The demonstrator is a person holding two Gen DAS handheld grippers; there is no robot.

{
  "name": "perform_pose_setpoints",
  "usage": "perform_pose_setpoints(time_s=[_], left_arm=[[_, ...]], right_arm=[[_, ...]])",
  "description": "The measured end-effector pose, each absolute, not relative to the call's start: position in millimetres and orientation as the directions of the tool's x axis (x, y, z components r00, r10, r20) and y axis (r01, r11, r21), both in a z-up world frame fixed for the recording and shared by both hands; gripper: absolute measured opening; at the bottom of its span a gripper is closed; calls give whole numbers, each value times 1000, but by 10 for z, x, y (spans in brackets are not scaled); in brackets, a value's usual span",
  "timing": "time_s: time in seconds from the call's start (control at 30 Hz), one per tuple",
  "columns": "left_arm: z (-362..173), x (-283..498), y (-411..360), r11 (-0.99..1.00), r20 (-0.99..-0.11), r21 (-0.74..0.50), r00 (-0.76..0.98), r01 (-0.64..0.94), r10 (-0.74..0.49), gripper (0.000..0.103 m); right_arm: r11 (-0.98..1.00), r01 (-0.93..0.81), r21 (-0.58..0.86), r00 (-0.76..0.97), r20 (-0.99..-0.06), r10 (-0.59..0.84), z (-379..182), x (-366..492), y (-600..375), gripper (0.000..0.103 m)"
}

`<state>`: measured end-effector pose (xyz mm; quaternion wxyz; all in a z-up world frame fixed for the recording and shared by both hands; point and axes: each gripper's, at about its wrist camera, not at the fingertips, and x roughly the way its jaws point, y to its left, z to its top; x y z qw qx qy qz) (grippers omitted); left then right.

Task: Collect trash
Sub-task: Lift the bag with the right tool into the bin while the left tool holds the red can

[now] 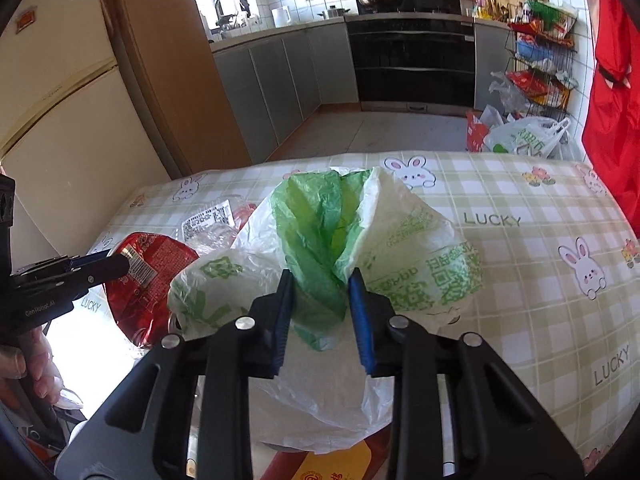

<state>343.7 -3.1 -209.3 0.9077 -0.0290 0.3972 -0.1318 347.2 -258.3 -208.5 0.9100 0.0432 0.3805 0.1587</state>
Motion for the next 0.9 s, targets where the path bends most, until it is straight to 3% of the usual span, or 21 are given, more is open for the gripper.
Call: perform_pose_setpoints(time_s=[0.47, 0.9], left_arm=[[-1467, 2939, 91, 971, -606, -140, 759, 194, -239, 21], [-968, 1953, 326, 985, -497, -111, 851, 130, -169, 21]], right_arm=[[949, -276, 155, 744, -590, 312, -1527, 2999, -2569, 29], [948, -277, 154, 775, -548, 315, -1353, 2035, -2663, 28]])
